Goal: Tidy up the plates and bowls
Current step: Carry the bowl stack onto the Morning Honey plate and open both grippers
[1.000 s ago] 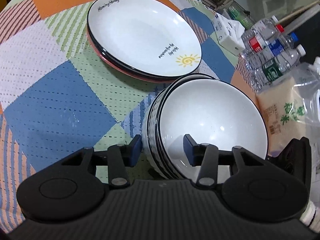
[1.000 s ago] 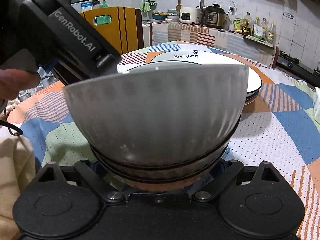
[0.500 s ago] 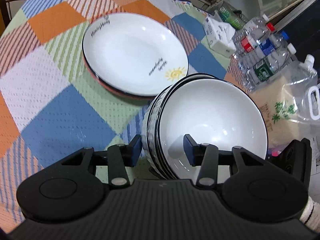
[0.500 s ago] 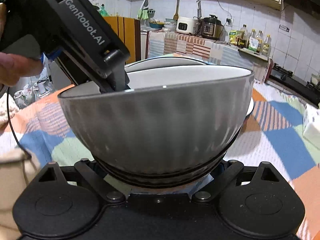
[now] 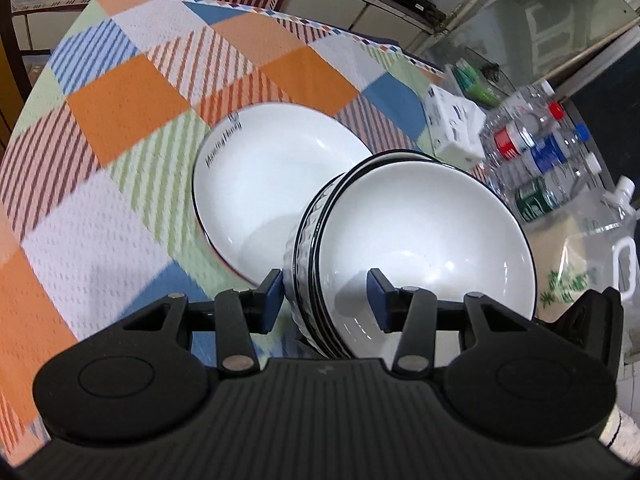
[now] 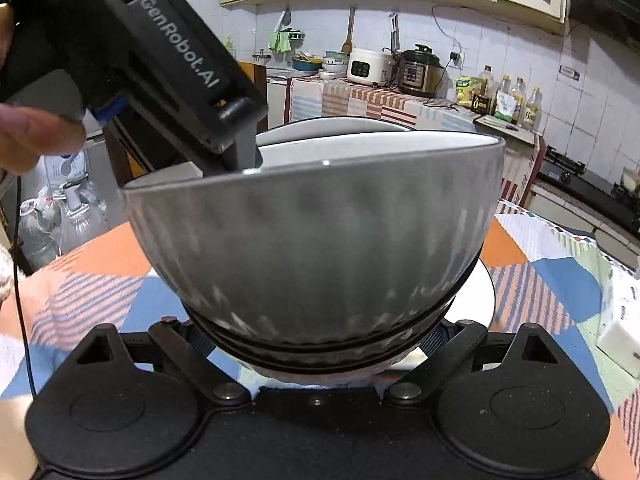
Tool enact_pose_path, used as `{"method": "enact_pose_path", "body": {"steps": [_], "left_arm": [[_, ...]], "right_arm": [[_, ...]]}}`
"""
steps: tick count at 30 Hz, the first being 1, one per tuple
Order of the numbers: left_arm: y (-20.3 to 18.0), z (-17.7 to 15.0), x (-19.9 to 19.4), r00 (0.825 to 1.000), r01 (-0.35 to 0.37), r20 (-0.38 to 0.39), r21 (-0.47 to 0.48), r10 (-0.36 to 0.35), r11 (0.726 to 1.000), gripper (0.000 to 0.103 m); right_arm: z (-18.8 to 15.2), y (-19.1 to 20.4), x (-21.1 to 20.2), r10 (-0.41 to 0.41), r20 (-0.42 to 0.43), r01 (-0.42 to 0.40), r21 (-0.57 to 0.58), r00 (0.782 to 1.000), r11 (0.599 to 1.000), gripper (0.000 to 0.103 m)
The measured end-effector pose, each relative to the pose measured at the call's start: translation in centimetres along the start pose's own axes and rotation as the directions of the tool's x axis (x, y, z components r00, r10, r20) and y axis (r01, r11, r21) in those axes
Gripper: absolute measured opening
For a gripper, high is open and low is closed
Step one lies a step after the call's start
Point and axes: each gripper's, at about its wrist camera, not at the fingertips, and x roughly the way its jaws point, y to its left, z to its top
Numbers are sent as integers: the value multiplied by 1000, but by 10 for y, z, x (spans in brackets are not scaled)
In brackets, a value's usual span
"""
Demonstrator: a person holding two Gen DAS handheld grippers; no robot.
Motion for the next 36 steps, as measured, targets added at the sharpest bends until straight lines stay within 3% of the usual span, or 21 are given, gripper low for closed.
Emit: {"method": "enact_pose_path", "body": {"steps": [5, 17, 27, 36], "left_arm": [[11, 24, 13, 1000, -13, 9, -10, 13, 1000, 44], [27, 63, 56, 1000, -27, -4, -42, 27, 999, 44], [42, 67, 79, 999, -7, -35, -91, 4, 996, 44], [38, 62, 81, 1000, -5, 19, -75, 7, 997, 44]], "right_arm": [[10, -7, 22, -19, 10, 19, 3, 1000, 1000, 97], [22, -33, 70, -31, -57, 35, 57, 998, 998, 97], [20, -38, 86, -45, -108, 55, 87, 993, 995, 97], [17, -46, 89, -54, -107, 66, 113, 993, 991, 96]]}}
